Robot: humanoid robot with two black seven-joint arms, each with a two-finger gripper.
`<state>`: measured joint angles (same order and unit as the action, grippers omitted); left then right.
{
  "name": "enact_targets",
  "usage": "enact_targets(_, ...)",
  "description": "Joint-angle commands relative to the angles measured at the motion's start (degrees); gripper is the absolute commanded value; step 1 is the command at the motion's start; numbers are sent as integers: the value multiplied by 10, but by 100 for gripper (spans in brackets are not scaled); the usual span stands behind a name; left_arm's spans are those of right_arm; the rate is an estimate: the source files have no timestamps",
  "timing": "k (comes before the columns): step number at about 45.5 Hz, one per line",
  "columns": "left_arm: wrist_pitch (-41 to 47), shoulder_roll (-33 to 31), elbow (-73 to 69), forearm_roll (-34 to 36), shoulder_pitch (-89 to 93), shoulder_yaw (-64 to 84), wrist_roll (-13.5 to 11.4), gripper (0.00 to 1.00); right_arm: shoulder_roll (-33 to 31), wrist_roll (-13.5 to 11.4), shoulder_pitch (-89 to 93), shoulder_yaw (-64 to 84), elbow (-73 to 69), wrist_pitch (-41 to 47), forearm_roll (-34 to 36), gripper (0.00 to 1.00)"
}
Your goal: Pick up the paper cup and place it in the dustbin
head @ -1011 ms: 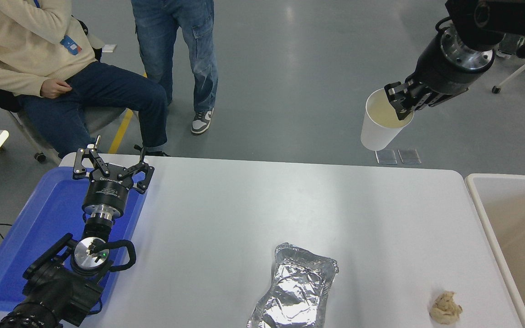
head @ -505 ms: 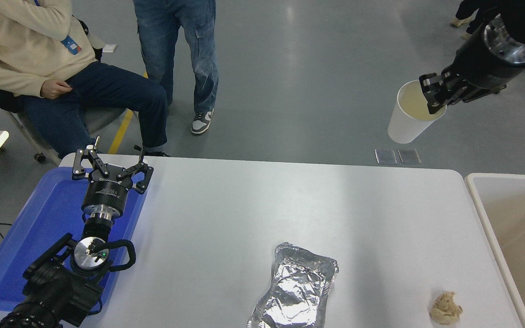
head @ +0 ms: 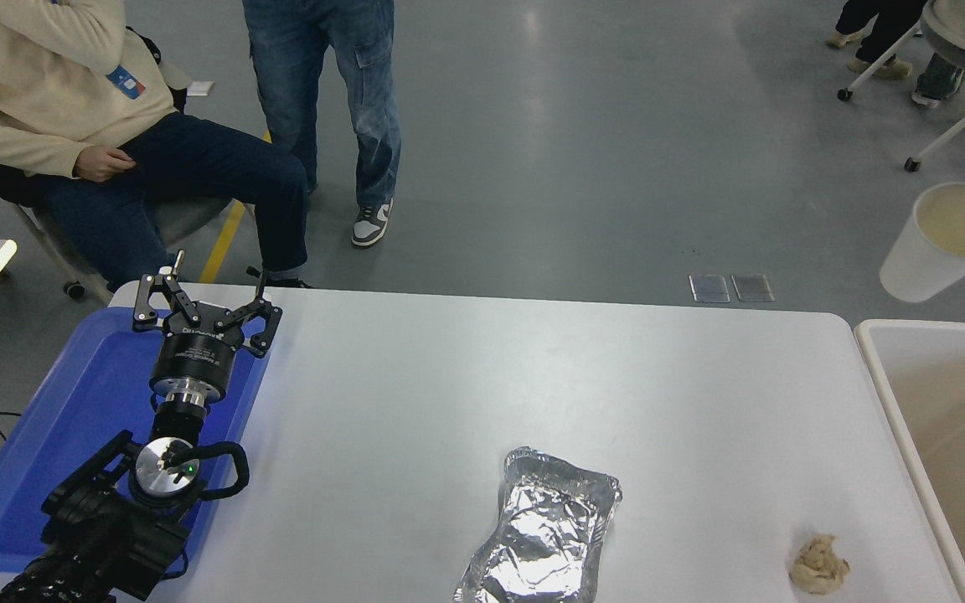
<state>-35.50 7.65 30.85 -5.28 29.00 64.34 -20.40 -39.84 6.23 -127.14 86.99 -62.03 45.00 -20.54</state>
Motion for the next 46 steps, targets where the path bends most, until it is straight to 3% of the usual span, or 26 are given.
enact_targets(1, 0, 0, 0, 0, 0, 0, 0, 100, -76, 0, 9, 70, 14, 0, -1, 0)
enact_targets(29, 0, 0, 0, 0, -1, 0, -1, 100, -114, -1, 36, 117, 59, 0, -15, 0)
enact_targets(46, 0, 0, 0, 0, 0, 0, -1, 100, -135, -1, 313, -116, 218, 0, -13, 0)
